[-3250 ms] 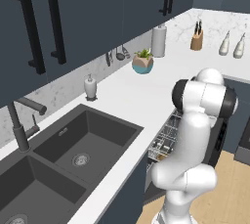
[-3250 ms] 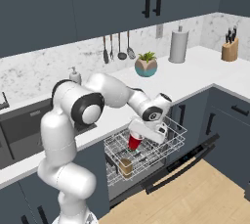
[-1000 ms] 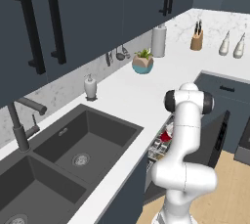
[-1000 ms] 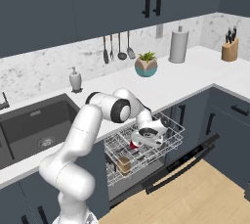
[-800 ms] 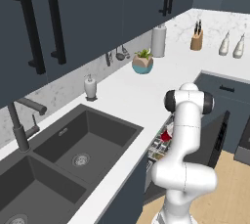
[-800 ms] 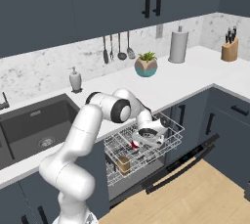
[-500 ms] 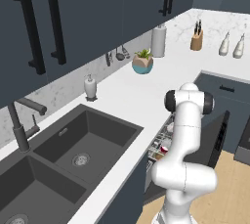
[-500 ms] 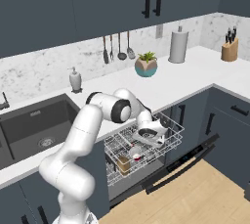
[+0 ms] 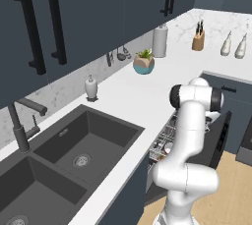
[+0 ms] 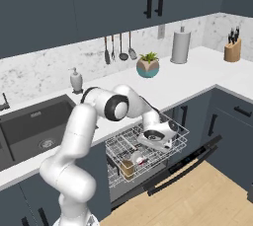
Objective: Pick up the cup and bowl from the counter, place them in the dishwasher, and close the dishwasher door.
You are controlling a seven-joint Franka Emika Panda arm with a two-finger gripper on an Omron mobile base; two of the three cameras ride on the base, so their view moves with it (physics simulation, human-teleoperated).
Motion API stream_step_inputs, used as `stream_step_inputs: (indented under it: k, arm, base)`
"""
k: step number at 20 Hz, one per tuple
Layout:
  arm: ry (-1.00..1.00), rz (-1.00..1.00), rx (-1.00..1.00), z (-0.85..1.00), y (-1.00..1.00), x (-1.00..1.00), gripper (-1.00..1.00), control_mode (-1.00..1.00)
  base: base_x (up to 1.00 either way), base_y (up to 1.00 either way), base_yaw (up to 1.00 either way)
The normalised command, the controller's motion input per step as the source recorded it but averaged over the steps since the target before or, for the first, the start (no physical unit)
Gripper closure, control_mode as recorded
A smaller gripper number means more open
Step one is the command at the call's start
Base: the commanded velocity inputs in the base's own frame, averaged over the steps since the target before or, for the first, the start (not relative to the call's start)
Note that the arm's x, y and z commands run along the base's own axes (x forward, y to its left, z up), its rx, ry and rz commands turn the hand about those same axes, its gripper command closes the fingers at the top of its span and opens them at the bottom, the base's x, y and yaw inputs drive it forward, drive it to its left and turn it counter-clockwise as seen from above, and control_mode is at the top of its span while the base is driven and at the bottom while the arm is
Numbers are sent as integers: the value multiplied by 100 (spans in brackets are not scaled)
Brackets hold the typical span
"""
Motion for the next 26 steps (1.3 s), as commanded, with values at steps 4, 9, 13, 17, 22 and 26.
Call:
stream_step_inputs:
  k: [4,9,13,17,22,26]
  arm:
    - [-10,0,0,97,-8,-81,-100,-100]
    - [-3,-4,2,73,11,-69,-100,-100]
    - [-3,-5,1,100,0,-57,-100,-100]
    - [0,-5,4,95,0,-53,-100,-100]
    - [0,-1,17,68,0,-45,-100,-100]
    - [0,-3,19,41,1,-66,-100,-100]
  base:
    - [0,0,0]
    - [0,0,0]
    - [0,0,0]
    - [0,0,0]
    - [0,0,0]
    - [0,0,0]
